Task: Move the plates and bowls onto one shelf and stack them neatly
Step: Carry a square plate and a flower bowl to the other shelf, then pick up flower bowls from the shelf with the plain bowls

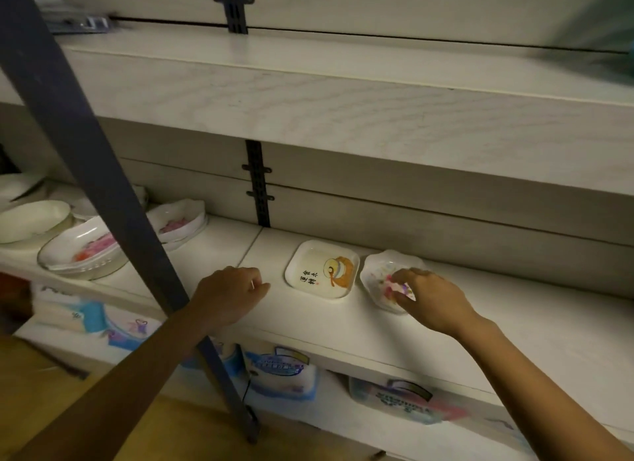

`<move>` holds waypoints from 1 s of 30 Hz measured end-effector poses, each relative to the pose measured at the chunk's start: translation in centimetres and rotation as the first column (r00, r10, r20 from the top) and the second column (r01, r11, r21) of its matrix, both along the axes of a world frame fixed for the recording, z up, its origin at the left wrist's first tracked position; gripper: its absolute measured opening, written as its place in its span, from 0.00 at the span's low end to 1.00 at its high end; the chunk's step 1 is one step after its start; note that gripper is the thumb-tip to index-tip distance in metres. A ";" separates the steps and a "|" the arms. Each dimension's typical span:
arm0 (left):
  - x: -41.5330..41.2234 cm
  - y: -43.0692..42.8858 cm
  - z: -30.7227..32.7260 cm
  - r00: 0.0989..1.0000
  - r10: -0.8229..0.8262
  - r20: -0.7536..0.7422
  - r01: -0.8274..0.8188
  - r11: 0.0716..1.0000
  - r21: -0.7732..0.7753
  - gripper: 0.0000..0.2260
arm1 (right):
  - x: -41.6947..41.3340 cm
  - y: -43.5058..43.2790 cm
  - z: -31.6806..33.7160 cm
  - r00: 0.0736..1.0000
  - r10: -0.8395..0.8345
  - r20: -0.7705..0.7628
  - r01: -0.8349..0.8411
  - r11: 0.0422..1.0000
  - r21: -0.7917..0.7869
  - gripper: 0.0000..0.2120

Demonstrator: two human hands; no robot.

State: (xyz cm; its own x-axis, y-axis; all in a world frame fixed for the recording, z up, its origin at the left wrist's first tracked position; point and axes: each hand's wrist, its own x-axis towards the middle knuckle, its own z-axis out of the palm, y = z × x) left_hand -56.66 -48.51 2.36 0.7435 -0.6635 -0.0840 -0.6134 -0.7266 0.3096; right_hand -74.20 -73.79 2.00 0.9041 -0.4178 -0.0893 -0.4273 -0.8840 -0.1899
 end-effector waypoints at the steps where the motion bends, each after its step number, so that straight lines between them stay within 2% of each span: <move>1: -0.3 0.6 0.2 1.000 0.007 -0.004 -0.007 1.000 -0.006 0.10 | 0.2 0.9 0.4 0.999 0.041 -0.001 -0.041 0.999 -0.005 0.17; 8: -2.0 6.0 0.9 0.996 0.090 0.004 -0.090 0.996 -0.014 0.10 | 2.4 6.8 2.1 0.969 0.246 -0.014 -0.246 0.968 -0.052 0.19; 12: -1.7 10.2 0.4 0.994 0.091 -0.059 -0.094 0.994 -0.052 0.10 | 3.4 10.3 3.1 0.944 0.328 0.016 -0.327 0.943 -0.060 0.18; 16: -1.2 14.0 0.9 0.993 0.114 0.010 -0.113 0.990 -0.089 0.08 | 4.8 13.7 3.6 0.916 0.400 0.031 -0.397 0.915 -0.074 0.16; 24: 4.1 24.1 0.4 0.983 0.153 0.100 -0.140 0.982 -0.123 0.14 | 9.0 23.3 3.6 0.897 0.438 0.054 -0.434 0.898 -0.074 0.16; 30: 9.5 32.0 0.2 0.978 0.146 0.152 -0.134 0.987 -0.086 0.10 | 13.5 31.8 2.4 0.916 0.384 0.112 -0.384 0.923 -0.031 0.15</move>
State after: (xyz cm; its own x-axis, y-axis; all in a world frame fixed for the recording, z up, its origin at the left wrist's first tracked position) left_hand -47.21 -16.51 2.53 0.8292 -0.5522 0.0870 -0.5528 -0.7868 0.2744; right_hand -60.74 -41.95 4.43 0.9990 -0.0367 0.0254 -0.0306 -0.9774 -0.2092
